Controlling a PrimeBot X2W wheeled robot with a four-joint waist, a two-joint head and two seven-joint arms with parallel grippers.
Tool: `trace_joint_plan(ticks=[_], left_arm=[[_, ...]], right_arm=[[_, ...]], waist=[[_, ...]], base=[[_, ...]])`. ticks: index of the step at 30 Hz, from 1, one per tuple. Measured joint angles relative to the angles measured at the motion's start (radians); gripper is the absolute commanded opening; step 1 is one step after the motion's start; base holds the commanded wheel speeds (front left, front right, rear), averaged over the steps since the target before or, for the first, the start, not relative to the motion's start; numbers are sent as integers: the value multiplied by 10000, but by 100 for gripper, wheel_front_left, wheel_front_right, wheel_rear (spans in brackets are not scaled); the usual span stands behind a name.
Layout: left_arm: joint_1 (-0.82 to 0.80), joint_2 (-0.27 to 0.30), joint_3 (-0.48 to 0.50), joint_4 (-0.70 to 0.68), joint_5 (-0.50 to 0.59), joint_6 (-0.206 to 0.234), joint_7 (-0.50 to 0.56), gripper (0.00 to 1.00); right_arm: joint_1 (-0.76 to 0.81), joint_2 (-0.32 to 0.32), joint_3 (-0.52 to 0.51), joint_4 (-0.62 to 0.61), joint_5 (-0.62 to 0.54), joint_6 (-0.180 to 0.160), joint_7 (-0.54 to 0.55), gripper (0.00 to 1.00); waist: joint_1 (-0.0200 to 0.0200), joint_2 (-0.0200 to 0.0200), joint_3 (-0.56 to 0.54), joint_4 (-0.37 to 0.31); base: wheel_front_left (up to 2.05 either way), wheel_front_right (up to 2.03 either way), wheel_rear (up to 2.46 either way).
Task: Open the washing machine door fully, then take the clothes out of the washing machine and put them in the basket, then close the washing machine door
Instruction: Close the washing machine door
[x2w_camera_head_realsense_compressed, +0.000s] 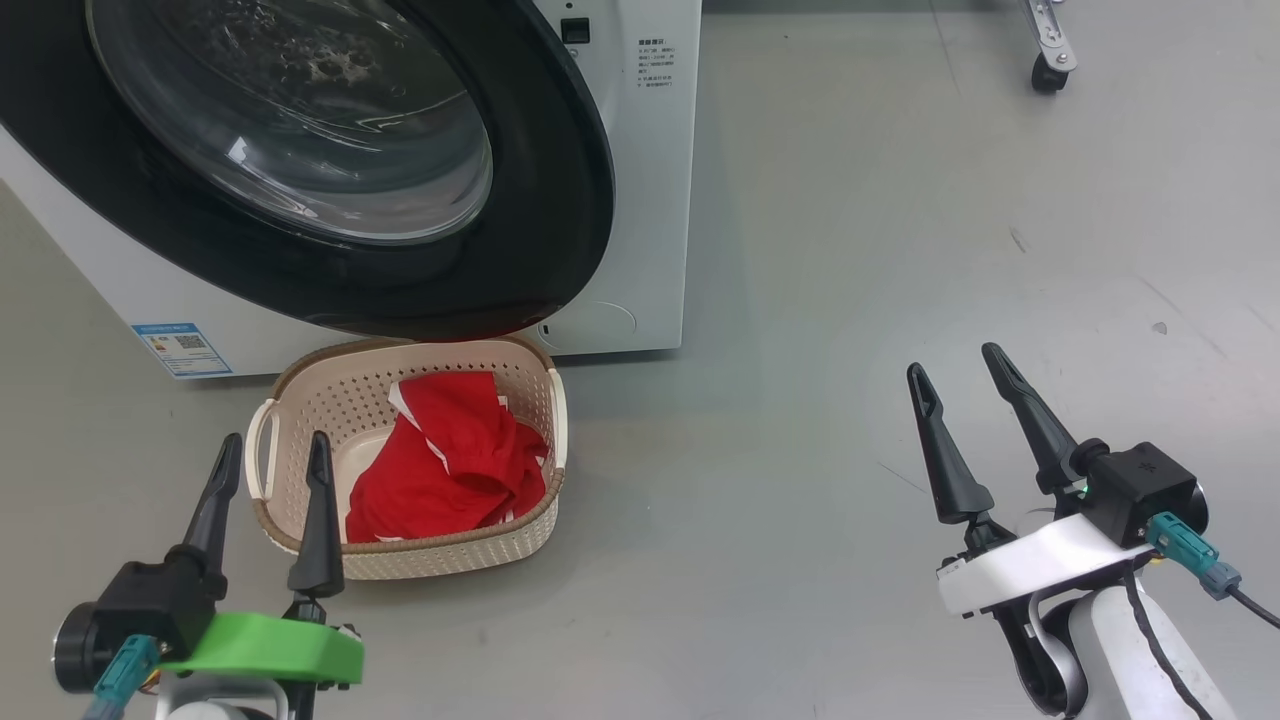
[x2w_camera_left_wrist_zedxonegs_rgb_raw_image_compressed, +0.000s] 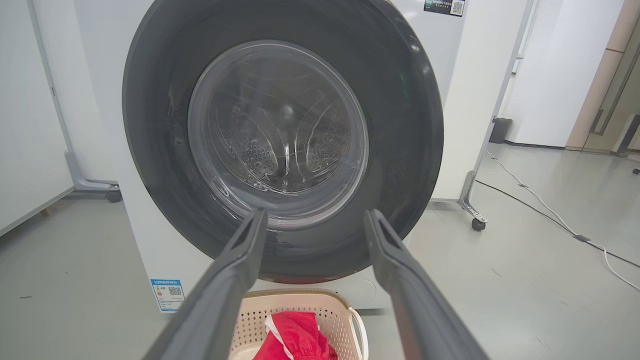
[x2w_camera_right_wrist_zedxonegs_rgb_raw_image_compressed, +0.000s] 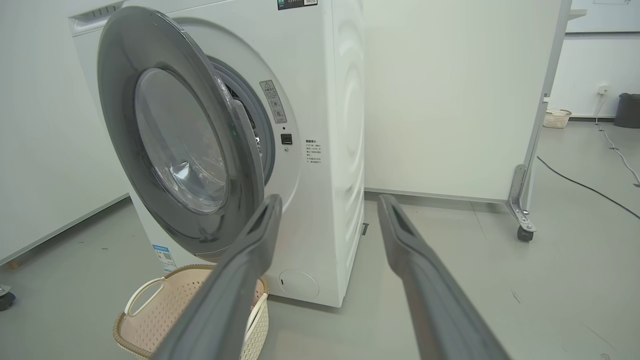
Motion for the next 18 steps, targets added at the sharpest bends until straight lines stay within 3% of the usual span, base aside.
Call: trace_joint_plan(ticks=[11,12,14,15,18], left_arm=[[50,-123,84,15,104,-219,0,100],[50,-123,84,15,104,-219,0,100],[50,-132,59,17,171,-242,0,100],[50,-146,33,17,209,-249,0,100],[50,-178,10,8,230,-324,0,100]], right_arm=[[0,-4,-17,-38,0,0,0,100],[0,-4,-17,-38,0,0,0,94],[1,8,-107,-94,0,0,0,8],[2,6,-186,-171,0,0,0,0],[-4,-86,-52,-280,-8,0,-2,0]], waist=[[0,0,52,47],[0,0,52,47],[0,0,73,82],[0,0,92,107],[0,-1,191,187]], base=[[0,0,0],[0,0,0],[0,0,0],[0,0,0],[0,0,0]])
